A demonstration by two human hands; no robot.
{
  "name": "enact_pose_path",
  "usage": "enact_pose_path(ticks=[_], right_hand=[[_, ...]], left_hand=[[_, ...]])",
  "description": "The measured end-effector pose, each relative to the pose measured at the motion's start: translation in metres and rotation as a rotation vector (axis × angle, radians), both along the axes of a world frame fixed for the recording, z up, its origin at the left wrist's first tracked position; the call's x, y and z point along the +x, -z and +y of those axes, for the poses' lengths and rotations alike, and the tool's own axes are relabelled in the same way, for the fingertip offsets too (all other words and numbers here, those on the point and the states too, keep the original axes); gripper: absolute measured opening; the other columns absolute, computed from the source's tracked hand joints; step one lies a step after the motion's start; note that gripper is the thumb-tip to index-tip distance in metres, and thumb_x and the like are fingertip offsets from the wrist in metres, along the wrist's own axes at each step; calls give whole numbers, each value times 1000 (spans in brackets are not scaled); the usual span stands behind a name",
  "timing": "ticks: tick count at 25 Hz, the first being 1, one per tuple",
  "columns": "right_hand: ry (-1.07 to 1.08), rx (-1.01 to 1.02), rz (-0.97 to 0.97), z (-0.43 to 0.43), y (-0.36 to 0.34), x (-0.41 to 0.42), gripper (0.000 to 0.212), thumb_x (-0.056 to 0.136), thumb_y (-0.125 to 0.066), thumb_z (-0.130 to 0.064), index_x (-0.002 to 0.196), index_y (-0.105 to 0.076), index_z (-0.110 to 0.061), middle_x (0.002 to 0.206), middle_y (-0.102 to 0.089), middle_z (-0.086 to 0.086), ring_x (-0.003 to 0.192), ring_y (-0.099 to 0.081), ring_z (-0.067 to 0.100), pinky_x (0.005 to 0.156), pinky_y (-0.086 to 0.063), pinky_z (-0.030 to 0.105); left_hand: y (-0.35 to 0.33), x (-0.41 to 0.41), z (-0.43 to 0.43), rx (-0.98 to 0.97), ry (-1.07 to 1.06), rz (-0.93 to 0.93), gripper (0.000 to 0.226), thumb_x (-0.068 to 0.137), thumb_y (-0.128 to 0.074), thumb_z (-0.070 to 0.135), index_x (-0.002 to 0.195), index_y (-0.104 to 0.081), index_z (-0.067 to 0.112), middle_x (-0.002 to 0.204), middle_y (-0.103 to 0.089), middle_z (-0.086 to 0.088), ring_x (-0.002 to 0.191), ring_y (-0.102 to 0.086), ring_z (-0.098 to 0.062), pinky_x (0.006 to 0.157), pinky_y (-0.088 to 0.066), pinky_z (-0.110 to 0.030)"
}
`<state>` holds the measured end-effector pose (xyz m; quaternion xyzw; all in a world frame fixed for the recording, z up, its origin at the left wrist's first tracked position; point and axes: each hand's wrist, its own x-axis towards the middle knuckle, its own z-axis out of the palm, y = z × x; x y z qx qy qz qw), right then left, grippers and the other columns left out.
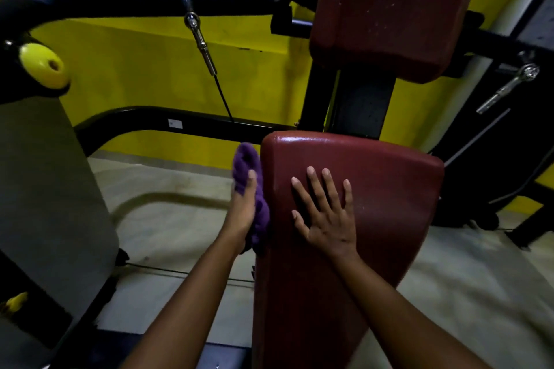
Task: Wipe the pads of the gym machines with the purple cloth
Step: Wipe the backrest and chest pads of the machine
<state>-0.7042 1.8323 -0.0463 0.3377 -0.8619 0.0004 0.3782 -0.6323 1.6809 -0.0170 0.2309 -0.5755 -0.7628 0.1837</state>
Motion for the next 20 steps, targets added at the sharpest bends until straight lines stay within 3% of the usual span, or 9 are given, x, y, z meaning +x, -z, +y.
enact_pose_path(ticks=[3,7,12,17,20], right_hand=[[-5,-41,124,-2,10,-3,58,90,-32,-48,145,-25,-31,151,-25,2,145,-7,20,111,-18,51],[-29,-64,180,-3,15,-7,57,91,-31,-47,145,-25,-31,150,-27,2,144,-12,20,111,-19,51],[-49,-107,216,-5,16,-7,57,90,-33,-48,145,-26,-30,149,-28,2,141,-21,21,111,-21,50],[-71,-113,207,-5,11,-6,55,92,-33,-46,144,-26,-29,150,-26,1,139,-25,23,110,-21,51],[-186,-132,148,6,23,2,50,94,-35,-34,143,-31,-27,152,-24,-1,141,-24,21,113,-16,49]], left_hand=[[-8,-26,-2,-286,-12,5,92,66,-46,77,141,-33,25,142,-46,-3,129,-46,-21,110,-35,-44],[-4,-45,-4,-429,-148,-87,106,51,-38,87,139,-38,27,138,-51,-2,127,-48,-23,108,-37,-44],[53,-18,19,-224,-225,-160,118,48,-33,94,137,-45,17,132,-56,-11,123,-51,-26,107,-38,-39],[124,5,32,-25,-152,-243,130,39,-30,103,137,-44,18,133,-55,-18,124,-51,-33,107,-37,-51],[135,3,24,45,-126,-183,119,48,-30,101,141,-39,28,144,-46,-2,133,-42,-22,114,-30,-47]])
